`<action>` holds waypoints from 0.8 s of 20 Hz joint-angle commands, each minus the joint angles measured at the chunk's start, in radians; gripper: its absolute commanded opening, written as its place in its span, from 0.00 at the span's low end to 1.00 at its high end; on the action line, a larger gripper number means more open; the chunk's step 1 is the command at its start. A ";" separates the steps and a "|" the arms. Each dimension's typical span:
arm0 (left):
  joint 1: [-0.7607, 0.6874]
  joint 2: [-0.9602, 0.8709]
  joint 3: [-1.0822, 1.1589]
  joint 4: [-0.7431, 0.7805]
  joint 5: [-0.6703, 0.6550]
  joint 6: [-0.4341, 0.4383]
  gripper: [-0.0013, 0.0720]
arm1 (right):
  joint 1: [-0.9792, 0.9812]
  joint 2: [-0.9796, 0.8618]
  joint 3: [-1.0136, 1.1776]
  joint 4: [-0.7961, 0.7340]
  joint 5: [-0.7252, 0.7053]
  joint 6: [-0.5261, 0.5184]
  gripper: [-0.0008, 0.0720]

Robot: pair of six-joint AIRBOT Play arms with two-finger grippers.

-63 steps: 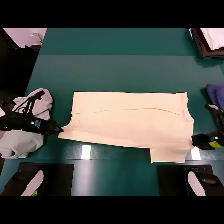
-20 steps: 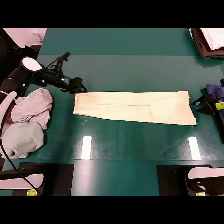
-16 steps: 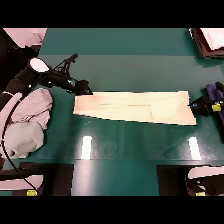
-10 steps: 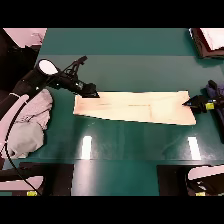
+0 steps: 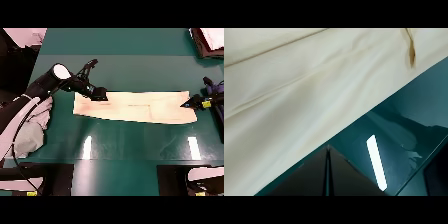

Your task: Fold the shirts.

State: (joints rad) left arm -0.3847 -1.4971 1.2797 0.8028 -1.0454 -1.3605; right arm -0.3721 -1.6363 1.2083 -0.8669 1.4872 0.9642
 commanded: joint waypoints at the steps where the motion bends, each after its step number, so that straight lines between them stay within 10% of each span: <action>1: -0.042 -0.087 0.059 -0.010 0.009 -0.005 0.05 | 0.012 0.108 0.012 0.010 0.011 0.071 0.03; 16: -0.211 -0.536 0.517 0.045 0.003 -0.080 0.05 | 0.635 0.185 0.587 0.001 0.090 0.346 0.03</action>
State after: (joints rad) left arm -0.5877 -2.0022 1.7729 0.8082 -1.0481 -1.4261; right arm 0.1513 -1.4528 1.7035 -0.8593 1.6115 1.2747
